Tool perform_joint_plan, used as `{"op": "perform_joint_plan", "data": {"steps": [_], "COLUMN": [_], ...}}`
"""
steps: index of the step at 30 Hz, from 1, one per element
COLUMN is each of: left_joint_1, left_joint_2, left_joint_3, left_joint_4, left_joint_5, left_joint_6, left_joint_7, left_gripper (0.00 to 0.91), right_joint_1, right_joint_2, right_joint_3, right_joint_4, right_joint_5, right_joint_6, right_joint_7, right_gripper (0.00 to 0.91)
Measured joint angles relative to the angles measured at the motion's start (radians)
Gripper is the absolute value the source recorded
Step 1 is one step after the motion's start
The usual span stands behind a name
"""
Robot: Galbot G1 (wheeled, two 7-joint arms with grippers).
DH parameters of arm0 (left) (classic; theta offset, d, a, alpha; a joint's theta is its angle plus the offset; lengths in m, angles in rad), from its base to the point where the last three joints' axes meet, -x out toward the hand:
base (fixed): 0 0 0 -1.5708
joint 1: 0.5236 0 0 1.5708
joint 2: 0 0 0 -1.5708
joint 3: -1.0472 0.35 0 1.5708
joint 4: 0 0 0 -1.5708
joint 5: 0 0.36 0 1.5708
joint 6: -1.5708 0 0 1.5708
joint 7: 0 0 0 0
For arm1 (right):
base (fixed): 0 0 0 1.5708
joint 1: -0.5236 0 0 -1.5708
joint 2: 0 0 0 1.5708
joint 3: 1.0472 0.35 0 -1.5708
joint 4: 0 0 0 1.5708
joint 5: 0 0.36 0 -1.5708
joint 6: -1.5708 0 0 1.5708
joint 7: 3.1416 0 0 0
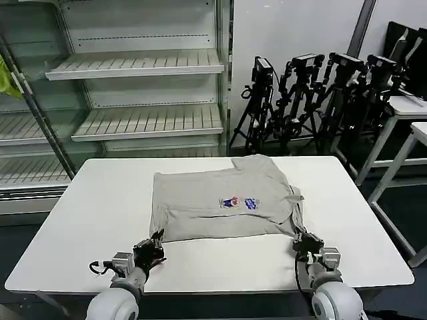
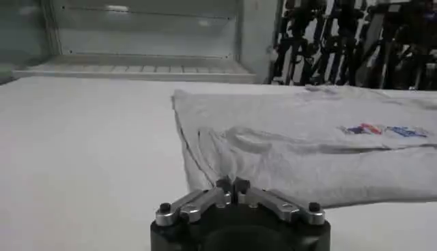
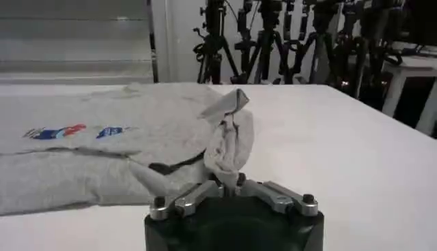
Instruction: Fold and organize the clothes.
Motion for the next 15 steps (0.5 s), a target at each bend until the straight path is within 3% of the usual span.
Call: {"op": "perform_joint_plan", "data": {"steps": [14, 15], "left_joint_1": [0.205, 0.214], "left_joint_2": [-0.008, -0.005], "left_joint_3": [-0.054, -0.059], "left_joint_4": [-0.173, -0.181], "left_joint_5": [0.048, 0.05], "left_joint_6": [-0.018, -0.018], "left_joint_7": [-0.013, -0.014], "left_gripper": [0.06, 0.141], "right_joint_1": [-0.243, -0.253], "right_joint_2": [-0.026, -0.028], "right_joint_3": [0.069, 0.072], "right_joint_4": [0.237, 0.248], "right_joint_5": [-0.035, -0.037], "right_joint_6": [0.017, 0.015], "right_joint_7": [0.002, 0.002], "right_gripper": [0.0, 0.05]}}
